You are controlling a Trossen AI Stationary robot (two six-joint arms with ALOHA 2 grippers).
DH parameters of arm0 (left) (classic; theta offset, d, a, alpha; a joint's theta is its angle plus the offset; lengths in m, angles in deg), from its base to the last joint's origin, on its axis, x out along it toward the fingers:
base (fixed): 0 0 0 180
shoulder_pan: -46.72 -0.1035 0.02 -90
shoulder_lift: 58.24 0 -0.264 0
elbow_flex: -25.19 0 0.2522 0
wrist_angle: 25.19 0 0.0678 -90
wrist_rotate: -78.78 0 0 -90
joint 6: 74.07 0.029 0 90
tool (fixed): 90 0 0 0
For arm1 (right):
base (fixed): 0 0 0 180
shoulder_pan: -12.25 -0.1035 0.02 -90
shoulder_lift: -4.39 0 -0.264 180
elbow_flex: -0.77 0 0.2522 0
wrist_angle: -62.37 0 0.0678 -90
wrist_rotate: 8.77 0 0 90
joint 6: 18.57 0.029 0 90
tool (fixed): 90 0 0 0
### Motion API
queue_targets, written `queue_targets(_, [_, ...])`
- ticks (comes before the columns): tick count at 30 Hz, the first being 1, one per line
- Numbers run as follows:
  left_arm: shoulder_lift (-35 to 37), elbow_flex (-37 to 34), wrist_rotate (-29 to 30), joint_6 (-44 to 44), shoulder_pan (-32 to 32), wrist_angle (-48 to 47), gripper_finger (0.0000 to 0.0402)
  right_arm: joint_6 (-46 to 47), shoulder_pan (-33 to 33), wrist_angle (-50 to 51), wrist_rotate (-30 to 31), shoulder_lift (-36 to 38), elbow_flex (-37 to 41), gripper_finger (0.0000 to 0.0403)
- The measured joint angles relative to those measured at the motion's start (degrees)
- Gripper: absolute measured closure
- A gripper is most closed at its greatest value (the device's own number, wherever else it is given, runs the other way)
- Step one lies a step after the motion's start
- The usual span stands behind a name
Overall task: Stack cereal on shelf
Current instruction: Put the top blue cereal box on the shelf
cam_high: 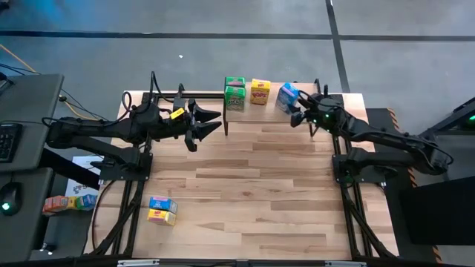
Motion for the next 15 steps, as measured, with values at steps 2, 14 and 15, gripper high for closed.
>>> queue_targets(2, [0.0,0.0,0.0,0.02,0.0,0.02,0.0216,-0.06,0.0,1.57,0.02,1.56,0.0,0.0163])
queue_targets(14, [0.0,0.0,0.0,0.04,0.0,-0.09,0.0216,1.14,0.0,8.68,2.64,7.0,0.0,0.0163])
queue_targets(15, [0.0,0.0,-0.02,0.04,0.0,-0.41,0.0216,1.14,0.0,9.64,2.64,7.41,0.0,0.0163])
